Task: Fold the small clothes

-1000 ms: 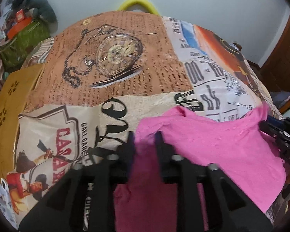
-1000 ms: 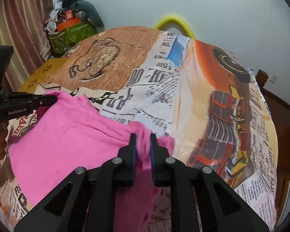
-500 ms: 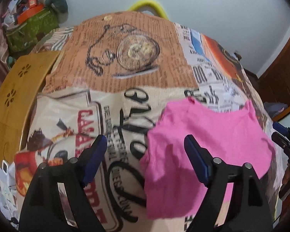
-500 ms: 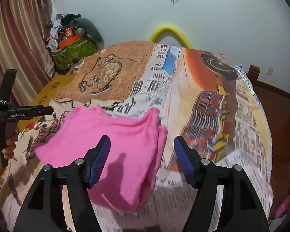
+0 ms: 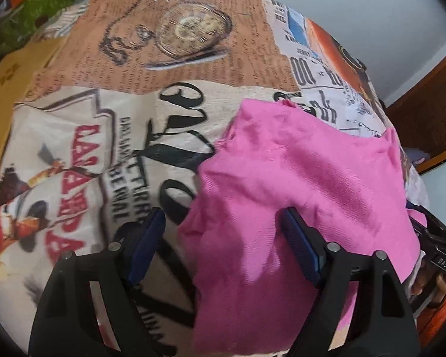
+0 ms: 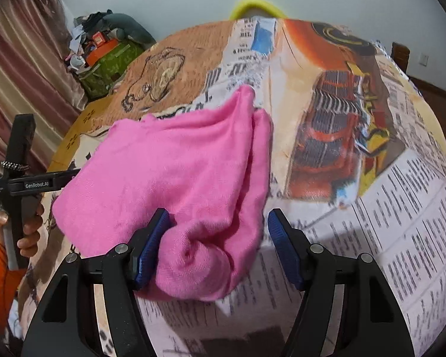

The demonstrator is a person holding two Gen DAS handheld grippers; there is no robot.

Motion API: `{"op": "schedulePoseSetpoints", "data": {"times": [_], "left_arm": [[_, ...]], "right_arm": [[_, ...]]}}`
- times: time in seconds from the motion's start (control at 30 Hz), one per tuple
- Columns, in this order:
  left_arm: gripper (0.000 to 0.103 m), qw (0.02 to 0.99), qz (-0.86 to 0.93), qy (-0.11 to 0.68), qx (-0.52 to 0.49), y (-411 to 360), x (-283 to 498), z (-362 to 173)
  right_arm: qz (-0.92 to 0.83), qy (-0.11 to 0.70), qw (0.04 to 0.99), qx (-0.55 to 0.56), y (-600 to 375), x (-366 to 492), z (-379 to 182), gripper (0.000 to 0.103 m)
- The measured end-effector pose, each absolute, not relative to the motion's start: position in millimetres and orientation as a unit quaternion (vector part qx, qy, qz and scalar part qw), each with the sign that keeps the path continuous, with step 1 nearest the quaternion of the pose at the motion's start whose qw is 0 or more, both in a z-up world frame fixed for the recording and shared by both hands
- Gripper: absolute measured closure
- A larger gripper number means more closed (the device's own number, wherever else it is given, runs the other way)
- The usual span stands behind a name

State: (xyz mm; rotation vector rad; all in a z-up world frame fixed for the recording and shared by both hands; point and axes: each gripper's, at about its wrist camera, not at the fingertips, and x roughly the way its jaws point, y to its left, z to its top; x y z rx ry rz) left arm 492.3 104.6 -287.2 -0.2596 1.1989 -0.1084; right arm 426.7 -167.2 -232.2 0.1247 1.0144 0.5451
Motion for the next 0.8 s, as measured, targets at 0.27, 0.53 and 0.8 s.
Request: {"op": "schedulePoseSetpoints", "data": {"times": [0.27, 0.53, 0.8], "left_arm": [[0.072, 0.822, -0.09, 0.55, -0.119, 87, 495, -286], [0.086, 0.844, -0.074, 0.526, -0.074, 74, 477, -263], [0.087, 0.87, -0.069, 0.483, -0.067, 89, 435, -207]], "right_arm": [[0.268, 0.47, 0.837, 0.079, -158, 425, -238, 0.083], [0.266, 0.435, 0.86, 0.02, -148, 409, -217, 0.091], [0.286, 0.396, 0.873, -0.007, -135, 385, -174, 0.091]]}}
